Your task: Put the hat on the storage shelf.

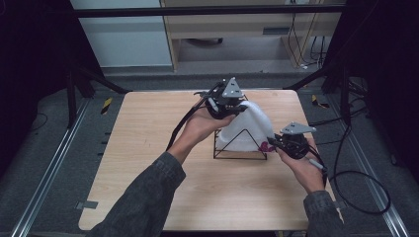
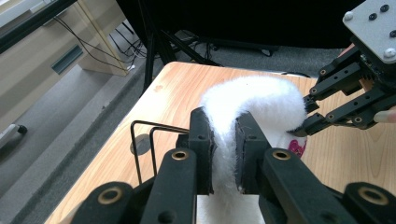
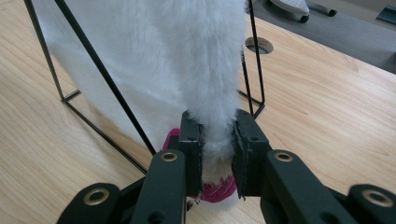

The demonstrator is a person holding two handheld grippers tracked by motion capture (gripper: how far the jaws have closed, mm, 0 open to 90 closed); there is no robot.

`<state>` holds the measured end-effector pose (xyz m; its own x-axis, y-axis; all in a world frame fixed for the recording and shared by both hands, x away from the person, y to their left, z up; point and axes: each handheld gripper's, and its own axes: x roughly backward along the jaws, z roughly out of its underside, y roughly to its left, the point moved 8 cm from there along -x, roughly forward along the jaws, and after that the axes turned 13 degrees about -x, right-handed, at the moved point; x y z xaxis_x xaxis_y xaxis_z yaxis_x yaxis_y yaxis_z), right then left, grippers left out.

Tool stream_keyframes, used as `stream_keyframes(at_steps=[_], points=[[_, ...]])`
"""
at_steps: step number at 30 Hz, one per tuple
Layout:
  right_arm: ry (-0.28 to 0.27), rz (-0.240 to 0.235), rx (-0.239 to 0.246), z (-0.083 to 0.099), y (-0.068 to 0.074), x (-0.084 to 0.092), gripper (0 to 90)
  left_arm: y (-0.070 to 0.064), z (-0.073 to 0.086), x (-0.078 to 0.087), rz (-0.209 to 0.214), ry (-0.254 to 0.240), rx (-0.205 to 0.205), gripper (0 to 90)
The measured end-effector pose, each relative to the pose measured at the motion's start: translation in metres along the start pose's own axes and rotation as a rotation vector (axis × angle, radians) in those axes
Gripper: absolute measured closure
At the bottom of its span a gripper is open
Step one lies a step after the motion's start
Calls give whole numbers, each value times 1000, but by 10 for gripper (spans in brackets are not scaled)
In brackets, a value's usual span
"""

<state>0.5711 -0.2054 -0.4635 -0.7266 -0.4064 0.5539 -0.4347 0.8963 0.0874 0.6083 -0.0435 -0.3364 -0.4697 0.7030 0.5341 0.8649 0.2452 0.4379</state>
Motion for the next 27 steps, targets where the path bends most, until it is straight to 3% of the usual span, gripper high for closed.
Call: stream_keyframes(at_steps=[14,17,20,22,23,27], points=[[9,0,-9,7,-1,-3,759,-4,3,-4,12,19,7,786],[11,0,-6,8,-2,-4,758,-4,4,-4,12,20,15,750],[18,9,-14,10,-2,-3,704,-7,6,-4,7,31,22,549],[9,29,-16,11,-3,0,558,-11,9,-3,-4,63,-5,411],[2,33,-28,11,-3,3,513,-13,10,-1,-8,57,-4,357],[-40,64,-67,13,-7,18,378,-12,11,7,-19,46,31,246]])
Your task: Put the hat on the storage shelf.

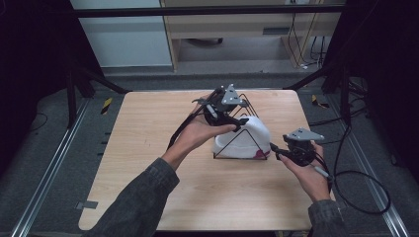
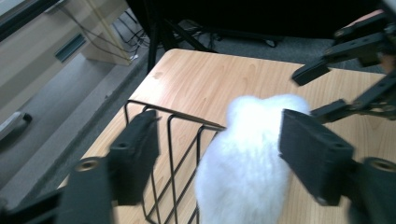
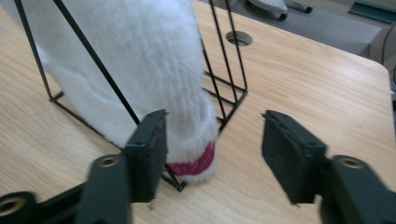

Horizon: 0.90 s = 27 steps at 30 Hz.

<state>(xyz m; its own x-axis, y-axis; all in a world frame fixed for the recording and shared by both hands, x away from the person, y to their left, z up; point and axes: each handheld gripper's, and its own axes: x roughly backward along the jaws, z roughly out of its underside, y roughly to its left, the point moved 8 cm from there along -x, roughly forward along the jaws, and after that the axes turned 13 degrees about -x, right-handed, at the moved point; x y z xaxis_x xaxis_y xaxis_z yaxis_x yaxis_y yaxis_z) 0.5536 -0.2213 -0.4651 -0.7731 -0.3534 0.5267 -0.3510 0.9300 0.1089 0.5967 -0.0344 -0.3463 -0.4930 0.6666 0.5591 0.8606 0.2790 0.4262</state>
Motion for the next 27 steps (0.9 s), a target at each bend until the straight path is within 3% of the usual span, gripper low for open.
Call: stream_keyframes(at_steps=[5,12,19,27], points=[[-3,15,-25,13,-4,13,302,-2,6,13,-17,-3,32,151],[19,36,-71,44,-10,20,186,-9,26,37,-2,-14,58,78],[82,34,-98,77,-11,11,117,-19,67,54,-14,29,89,47],[126,32,-90,92,-8,1,101,-29,115,59,-30,75,144,51]])
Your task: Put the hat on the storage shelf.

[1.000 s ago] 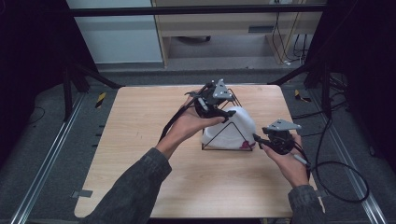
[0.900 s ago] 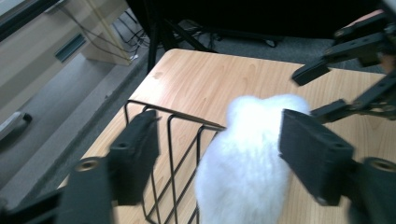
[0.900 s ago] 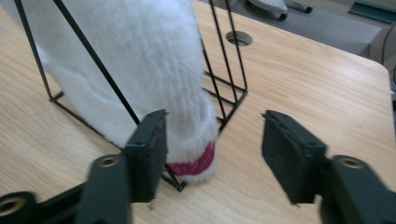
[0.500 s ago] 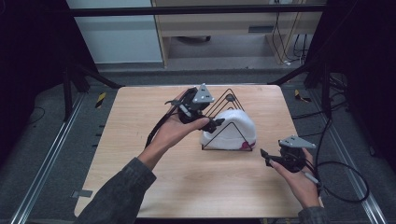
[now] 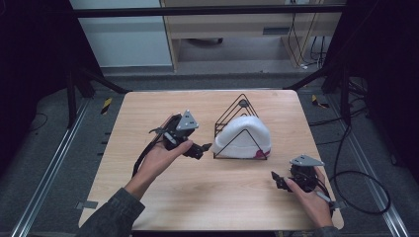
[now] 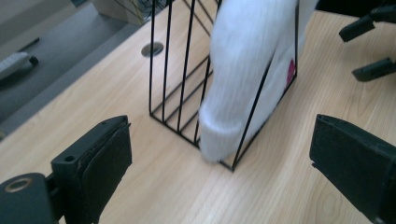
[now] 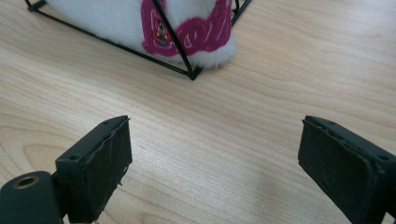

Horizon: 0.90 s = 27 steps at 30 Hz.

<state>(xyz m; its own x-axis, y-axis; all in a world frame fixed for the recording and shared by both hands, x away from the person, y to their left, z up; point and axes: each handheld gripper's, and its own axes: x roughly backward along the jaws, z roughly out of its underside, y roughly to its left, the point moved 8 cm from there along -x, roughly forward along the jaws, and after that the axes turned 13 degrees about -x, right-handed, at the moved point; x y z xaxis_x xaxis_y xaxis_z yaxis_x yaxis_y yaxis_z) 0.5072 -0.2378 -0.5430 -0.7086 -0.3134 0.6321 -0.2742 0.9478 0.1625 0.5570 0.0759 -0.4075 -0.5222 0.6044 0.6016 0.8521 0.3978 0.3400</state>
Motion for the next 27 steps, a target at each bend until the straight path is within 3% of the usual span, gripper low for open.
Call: stream_keyframes(at_steps=[6,14,20,27], points=[[11,-1,-3,4,2,-5,110,2,40,-2,-25,31,70,54],[28,4,-26,14,-4,-12,131,6,121,-3,-42,116,182,56],[37,12,-19,14,-4,-17,131,11,176,6,-83,157,279,57],[43,14,-16,14,-3,-18,127,8,221,18,-113,187,350,56]])
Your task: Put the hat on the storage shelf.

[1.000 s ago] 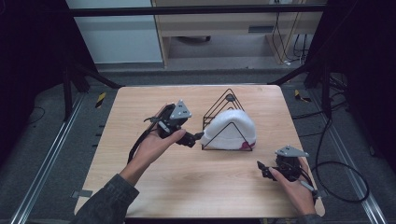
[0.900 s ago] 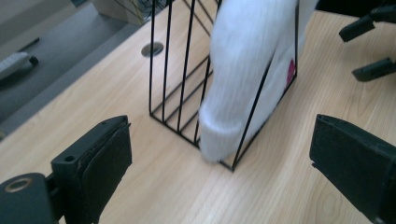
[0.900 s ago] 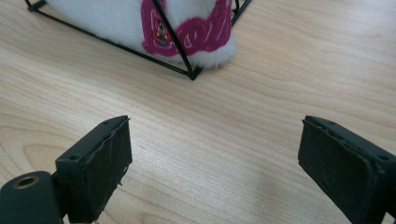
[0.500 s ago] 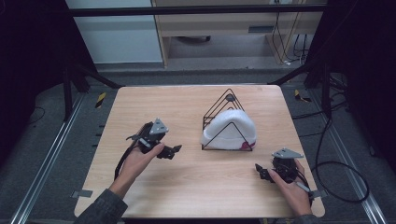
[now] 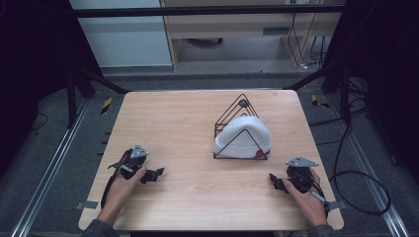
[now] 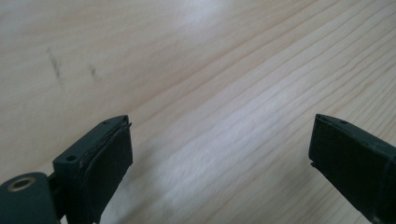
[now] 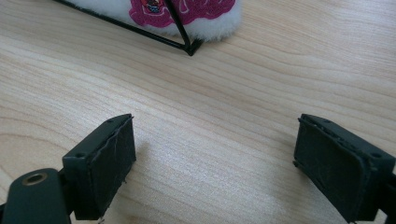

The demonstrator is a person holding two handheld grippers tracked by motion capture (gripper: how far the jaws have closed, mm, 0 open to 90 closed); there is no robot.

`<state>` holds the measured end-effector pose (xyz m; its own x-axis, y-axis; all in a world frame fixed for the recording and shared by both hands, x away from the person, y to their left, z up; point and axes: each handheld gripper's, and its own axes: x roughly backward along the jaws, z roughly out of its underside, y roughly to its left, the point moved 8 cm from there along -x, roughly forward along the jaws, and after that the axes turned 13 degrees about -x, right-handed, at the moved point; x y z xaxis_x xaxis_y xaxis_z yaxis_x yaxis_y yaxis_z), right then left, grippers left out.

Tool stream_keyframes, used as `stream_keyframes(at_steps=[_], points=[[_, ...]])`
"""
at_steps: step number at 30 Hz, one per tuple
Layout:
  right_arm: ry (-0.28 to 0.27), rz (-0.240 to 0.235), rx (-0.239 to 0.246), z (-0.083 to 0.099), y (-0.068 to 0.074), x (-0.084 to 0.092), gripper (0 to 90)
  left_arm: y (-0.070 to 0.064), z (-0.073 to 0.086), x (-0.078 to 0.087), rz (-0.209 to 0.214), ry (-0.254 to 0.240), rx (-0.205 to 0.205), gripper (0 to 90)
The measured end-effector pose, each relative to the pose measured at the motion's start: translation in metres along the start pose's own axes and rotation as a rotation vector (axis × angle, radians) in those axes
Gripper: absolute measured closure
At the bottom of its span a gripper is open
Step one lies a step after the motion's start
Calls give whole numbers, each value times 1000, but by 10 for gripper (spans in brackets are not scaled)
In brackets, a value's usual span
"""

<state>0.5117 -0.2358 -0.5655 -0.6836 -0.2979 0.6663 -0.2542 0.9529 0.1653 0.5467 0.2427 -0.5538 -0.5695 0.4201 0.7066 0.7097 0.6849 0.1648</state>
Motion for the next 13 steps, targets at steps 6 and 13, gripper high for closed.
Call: stream_keyframes(at_steps=[6,13], points=[[-3,4,-1,0,0,0,127,8,21,6,-55,-9,25,49],[-5,17,-23,0,3,0,127,7,25,9,-50,-5,18,30]])
